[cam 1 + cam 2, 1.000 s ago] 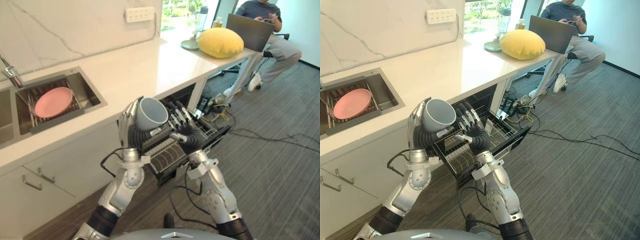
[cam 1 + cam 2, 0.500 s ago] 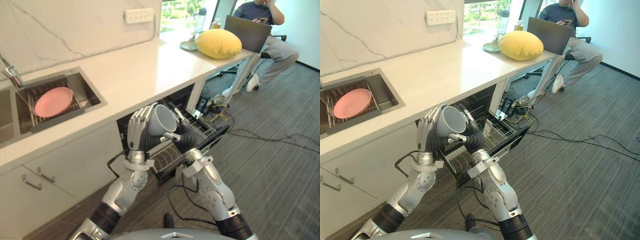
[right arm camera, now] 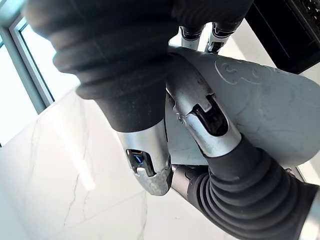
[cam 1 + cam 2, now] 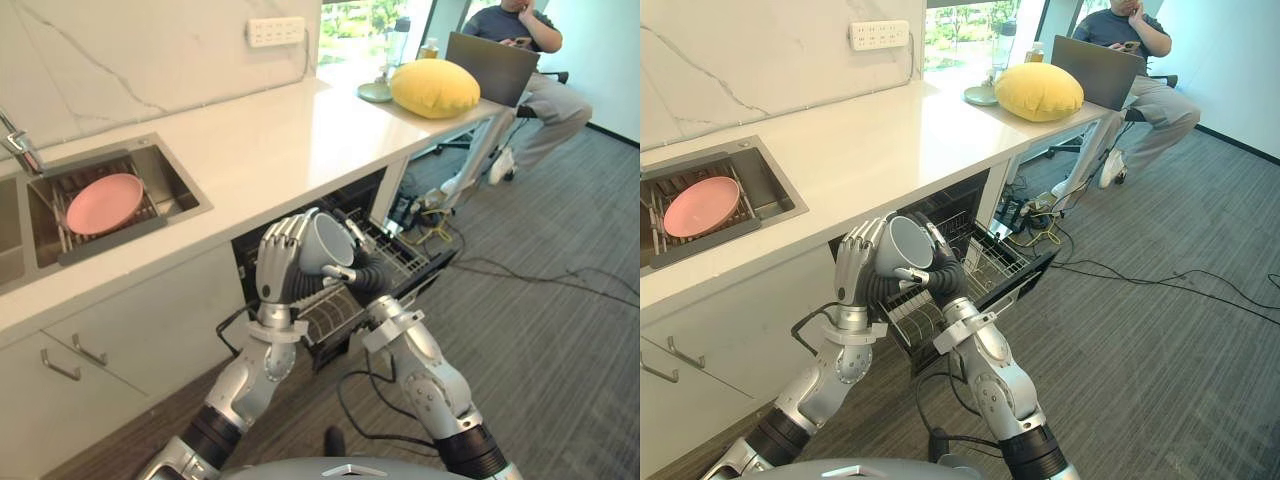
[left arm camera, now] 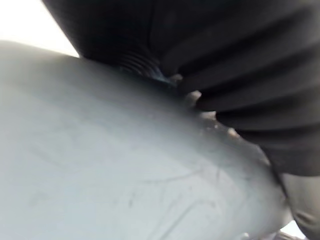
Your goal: Walk over to the sink, pick up the cup, carry it to the dishwasher, place the cup inside the dishwasher, then close the dishwasher door
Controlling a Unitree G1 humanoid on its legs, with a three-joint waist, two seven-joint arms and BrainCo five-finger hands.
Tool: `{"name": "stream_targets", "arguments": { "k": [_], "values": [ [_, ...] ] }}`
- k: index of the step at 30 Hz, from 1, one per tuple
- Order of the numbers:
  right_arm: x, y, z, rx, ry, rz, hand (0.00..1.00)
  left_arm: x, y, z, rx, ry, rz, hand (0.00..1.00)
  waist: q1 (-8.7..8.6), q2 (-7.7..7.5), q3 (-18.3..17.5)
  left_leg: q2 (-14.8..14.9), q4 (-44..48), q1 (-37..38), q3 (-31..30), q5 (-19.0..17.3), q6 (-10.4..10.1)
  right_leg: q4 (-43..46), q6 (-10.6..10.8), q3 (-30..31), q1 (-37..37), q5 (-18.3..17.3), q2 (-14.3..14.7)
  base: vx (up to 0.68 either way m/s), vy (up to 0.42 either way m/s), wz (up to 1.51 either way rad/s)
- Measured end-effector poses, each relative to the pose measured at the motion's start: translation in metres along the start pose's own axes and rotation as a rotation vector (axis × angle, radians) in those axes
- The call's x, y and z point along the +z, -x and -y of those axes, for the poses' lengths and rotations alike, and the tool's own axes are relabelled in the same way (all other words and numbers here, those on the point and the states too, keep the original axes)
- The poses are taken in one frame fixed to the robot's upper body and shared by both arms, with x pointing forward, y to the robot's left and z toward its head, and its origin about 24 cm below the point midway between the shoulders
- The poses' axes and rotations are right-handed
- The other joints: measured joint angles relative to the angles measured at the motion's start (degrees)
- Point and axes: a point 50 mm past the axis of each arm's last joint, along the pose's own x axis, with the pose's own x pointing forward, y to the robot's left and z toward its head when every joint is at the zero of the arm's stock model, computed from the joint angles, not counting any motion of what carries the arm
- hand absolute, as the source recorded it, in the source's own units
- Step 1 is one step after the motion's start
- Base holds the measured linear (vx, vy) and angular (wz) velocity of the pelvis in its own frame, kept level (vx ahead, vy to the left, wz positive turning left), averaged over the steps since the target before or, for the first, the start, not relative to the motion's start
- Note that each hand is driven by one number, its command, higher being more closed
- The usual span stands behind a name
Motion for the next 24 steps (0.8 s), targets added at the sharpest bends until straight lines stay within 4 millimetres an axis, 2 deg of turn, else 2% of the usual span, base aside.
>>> {"name": "stream_targets", "arguments": {
  "k": [14,15,24],
  "values": [
    [-0.009,0.002,0.003,-0.038,0.106,-0.105,0.0,-0.003,0.007,0.003,-0.039,-0.082,0.043,1.0,-0.07,-0.16,-1.5,0.0,0.4,-0.4,-0.3,0.0,0.0,0.0,0.0,-0.2,-0.1,0.0,-0.1,0.0,0.0,0.0],
    [-0.009,0.002,0.003,-0.038,0.106,-0.108,1.0,-0.004,0.007,0.003,-0.04,-0.084,0.044,1.0,-0.1,-0.16,-1.5,0.0,0.6,-0.5,-0.4,0.0,0.0,0.0,0.0,-0.2,-0.2,0.0,-0.1,0.0,0.0,0.06],
    [-0.012,0.003,0.003,-0.05,0.124,-0.138,1.0,-0.008,0.01,0.002,-0.057,-0.108,0.053,1.0,-0.16,-0.15,-1.5,0.0,1.0,-1.1,-0.8,-0.1,-0.1,0.0,0.2,-0.4,-0.2,-0.2,-0.2,0.0,0.0,0.01]
  ]
}}
